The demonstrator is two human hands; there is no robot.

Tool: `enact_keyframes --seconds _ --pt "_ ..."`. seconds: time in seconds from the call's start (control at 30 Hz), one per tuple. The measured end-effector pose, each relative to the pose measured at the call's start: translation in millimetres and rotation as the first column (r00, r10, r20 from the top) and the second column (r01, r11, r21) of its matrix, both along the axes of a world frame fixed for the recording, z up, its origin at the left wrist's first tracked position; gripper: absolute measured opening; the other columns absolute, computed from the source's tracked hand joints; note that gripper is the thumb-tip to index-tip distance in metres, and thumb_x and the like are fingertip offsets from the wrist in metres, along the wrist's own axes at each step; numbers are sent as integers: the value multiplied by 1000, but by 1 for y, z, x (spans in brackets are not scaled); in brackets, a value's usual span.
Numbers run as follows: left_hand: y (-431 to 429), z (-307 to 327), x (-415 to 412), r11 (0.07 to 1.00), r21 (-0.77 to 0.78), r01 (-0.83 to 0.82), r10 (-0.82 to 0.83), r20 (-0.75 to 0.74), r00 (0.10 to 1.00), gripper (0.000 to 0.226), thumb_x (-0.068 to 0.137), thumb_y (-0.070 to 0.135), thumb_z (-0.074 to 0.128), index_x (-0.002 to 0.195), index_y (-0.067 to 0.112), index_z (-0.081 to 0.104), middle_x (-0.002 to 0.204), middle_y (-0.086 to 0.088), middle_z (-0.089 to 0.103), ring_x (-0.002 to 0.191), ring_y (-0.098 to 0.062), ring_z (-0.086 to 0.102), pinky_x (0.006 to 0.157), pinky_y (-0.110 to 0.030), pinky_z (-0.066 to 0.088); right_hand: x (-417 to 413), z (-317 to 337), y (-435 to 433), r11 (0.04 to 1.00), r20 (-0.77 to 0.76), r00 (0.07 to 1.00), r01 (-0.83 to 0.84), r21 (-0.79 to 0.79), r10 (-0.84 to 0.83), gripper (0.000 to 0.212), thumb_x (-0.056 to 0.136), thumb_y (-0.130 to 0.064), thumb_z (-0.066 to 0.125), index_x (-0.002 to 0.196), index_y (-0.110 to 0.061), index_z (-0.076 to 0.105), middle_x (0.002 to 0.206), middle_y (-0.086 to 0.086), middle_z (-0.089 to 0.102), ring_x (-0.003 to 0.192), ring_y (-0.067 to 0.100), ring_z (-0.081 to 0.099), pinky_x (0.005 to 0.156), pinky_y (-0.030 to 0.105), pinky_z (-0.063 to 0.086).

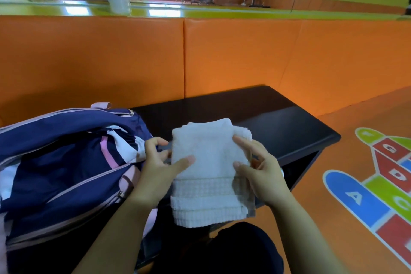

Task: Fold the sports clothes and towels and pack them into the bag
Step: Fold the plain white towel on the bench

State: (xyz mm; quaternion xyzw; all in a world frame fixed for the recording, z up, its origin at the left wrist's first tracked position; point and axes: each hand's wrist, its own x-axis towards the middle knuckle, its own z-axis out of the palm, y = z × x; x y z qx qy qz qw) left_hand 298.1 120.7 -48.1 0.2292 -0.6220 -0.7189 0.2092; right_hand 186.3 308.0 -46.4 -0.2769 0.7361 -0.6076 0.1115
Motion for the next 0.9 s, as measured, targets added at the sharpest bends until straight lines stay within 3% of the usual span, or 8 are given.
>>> enact_keyframes --seconds 0.2,0.37,0.53,0.63,0.7,0.73,0.83,0.9 --pt "-13 -18 -28 942 -310 128 -95 119 988 36 77 14 75 90 42 57 117 10 60 100 -10 62 76 -19 49 -42 -1 -18 998 30 998 59 -33 -58 56 84 0 65 110 -50 62 125 -19 58 115 16 59 95 43 50" --pt "-36 -12 -72 909 -400 114 -36 198 980 46 69 43 78 108 52 56 127 11 55 114 -14 56 95 -38 49 -90 4 -45 983 -28 990 144 117 -142 43 85 -14 67 118 -39 60 124 -13 61 103 22 64 90 45 53" --pt "-51 -14 -119 870 -469 155 1 316 949 72 67 38 82 131 30 50 135 2 45 119 -14 48 89 -23 41 -128 3 -73 936 -56 992 123 330 -111 46 91 -13 60 135 -19 50 137 -2 53 124 17 50 103 29 40" --pt "-58 -28 -135 852 -477 216 2 417 909 75 72 33 80 137 23 46 140 0 39 120 -13 43 85 -19 32 -138 -7 -80 886 -33 997 82 457 -75 44 95 -10 53 138 -10 46 136 7 54 105 15 61 82 18 46" --pt "-58 -36 -139 854 -467 231 5 450 893 74 74 34 78 138 24 44 140 0 37 112 -9 41 85 -19 31 -141 -16 -83 868 -14 998 60 493 -61 36 96 -5 47 131 2 45 130 18 55 77 22 67 61 32 54" --pt "-58 -39 -140 856 -463 228 10 457 889 71 76 35 77 138 25 44 138 1 36 111 -8 39 85 -19 31 -142 -21 -84 862 -23 998 59 504 -55 34 96 -3 45 129 5 43 129 21 56 79 31 67 62 41 54" --pt "-58 -46 -139 841 -489 230 44 487 873 65 78 40 73 136 33 45 131 5 35 121 -19 34 91 -23 29 -145 -35 -88 837 -91 995 90 540 -49 34 98 -12 44 132 -13 47 128 4 55 91 24 66 75 42 55" --pt "-59 -49 -138 860 -462 219 43 492 869 62 78 41 73 133 38 46 123 7 33 122 -22 34 92 -25 31 -150 -43 -88 765 -173 985 132 631 -28 32 99 -23 42 131 -22 47 133 2 46 112 26 45 87 39 46"
